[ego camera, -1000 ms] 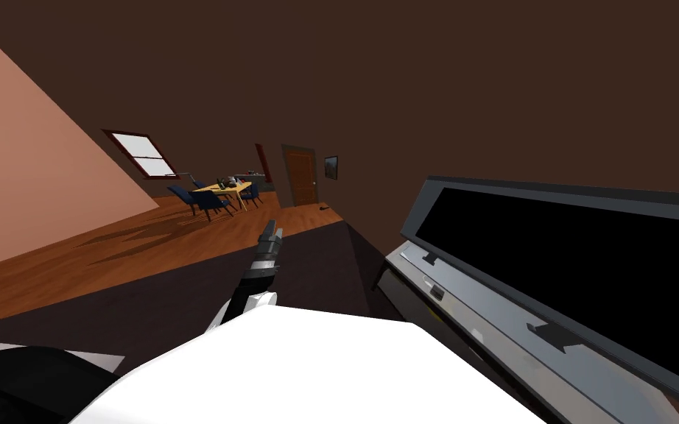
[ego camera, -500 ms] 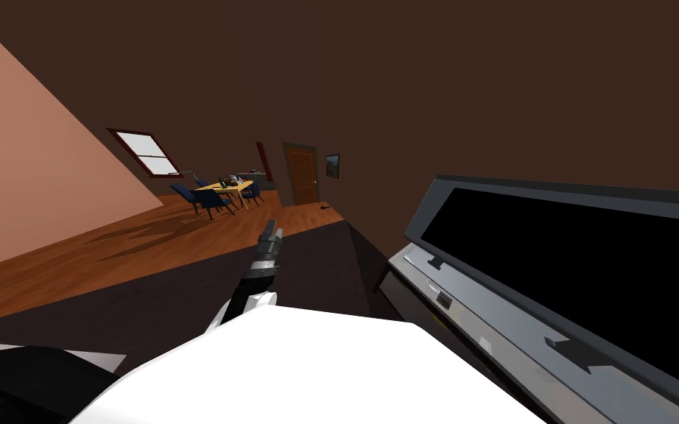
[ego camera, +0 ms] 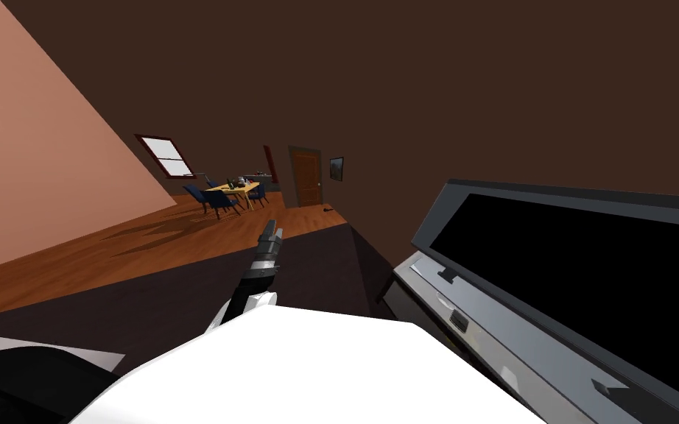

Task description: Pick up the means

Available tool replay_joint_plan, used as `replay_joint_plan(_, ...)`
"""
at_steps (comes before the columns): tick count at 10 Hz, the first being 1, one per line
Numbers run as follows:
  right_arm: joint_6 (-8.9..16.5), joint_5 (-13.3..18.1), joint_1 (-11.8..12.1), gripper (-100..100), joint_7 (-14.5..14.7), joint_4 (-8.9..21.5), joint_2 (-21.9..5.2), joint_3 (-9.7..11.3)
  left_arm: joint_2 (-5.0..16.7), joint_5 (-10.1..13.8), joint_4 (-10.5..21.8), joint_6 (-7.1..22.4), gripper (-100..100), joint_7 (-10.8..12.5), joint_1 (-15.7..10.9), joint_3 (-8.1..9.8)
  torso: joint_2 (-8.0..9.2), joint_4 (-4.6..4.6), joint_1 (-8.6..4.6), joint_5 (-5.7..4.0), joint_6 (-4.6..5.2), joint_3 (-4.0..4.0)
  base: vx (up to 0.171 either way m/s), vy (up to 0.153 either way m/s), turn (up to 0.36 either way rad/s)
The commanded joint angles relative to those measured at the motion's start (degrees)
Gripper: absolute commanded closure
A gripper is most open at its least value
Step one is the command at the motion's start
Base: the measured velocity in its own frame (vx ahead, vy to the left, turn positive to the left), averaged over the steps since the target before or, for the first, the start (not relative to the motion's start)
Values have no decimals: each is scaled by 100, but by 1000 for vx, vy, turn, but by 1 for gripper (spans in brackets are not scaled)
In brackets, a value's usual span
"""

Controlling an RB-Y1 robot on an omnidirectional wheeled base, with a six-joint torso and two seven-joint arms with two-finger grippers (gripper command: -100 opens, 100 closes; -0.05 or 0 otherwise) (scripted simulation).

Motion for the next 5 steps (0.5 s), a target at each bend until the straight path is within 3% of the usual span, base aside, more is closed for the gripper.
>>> replay_joint_plan(1, 69, 20, 33, -100, -170, 24, -157, 85, 0, 0, 0, 0, 0, 0, 0, 0, 0, 0, 0, 0, 0, 0, 207, -40, 56)
replay_joint_plan(4, 97, 37, -70, -100, -411, 436, -445, 254, 0, 0, 0, 0, 0, 0, -1, 0, 34, 4, 13, 0, 4, 16, 150, -31, 58)
replay_joint_plan(5, 109, 33, -126, -100, -519, 606, -568, 333, 0, 0, 0, 0, 0, 0, -1, 0, 26, 4, 2, 0, 2, 13, 240, -103, 122)
